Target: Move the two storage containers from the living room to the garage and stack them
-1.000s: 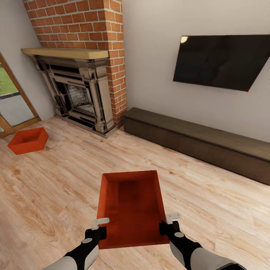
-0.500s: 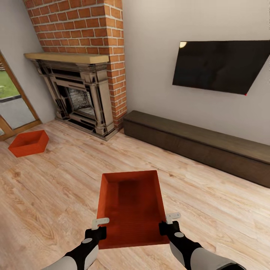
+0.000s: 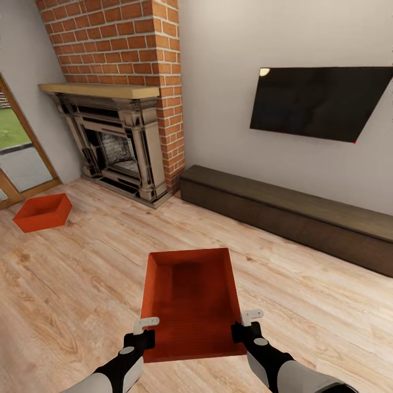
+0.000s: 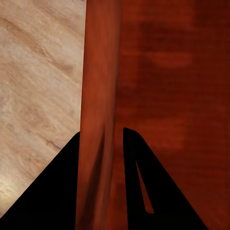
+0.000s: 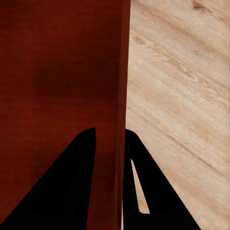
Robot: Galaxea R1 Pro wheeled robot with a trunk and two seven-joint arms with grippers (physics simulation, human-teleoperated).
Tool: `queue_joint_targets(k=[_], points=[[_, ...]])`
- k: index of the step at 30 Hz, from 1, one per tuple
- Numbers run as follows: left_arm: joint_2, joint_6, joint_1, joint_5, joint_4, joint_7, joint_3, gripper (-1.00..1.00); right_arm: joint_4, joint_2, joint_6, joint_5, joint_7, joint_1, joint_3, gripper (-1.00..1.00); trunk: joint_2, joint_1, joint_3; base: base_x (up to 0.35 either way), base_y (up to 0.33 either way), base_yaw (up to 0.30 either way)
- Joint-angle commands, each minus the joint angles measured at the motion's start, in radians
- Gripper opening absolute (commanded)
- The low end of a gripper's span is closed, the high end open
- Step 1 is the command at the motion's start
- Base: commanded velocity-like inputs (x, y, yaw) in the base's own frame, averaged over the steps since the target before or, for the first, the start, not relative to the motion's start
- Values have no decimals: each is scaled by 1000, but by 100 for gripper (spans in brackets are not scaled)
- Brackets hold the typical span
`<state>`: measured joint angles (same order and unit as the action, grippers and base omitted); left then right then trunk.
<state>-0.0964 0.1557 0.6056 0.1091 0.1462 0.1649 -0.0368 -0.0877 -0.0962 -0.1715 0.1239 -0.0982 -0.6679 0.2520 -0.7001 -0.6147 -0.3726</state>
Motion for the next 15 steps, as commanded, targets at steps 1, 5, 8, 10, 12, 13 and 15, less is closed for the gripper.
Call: queue_joint_targets(k=[1,5,8,10,12,13,15], points=[[0,5,0,15,-4,28,41,-100,-82,-1,-2,1,-3,-1,-57,-100,-1,0,0,0,0,0],[0,5,0,15,-4,28,41,-100,-82,0,-2,0,-2,-1,-57,-100,-1,0,7,0,0,0],[0,5,0,15,-4,28,41,-100,-82,0,-2,0,-2,-1,-57,-100,-1,0,12,0,0,0],[0,5,0,15,-4,28,41,-100,-82,0,-2,1,-3,-1,-57,-100,-1,0,15,0,0,0],[0,6,0,15,-4,29,41,-100,-82,0,-2,0,-3,-1,-57,-100,-1,0,18,0,0,0],[0,6,0,15,-4,29,41,-100,-82,0,-2,0,-2,-1,-57,-100,-1,0,20,0,0,0],[0,5,0,15,-4,30,41,-100,-82,0,-2,1,-2,-1,-57,-100,-1,0,23,0,0,0]])
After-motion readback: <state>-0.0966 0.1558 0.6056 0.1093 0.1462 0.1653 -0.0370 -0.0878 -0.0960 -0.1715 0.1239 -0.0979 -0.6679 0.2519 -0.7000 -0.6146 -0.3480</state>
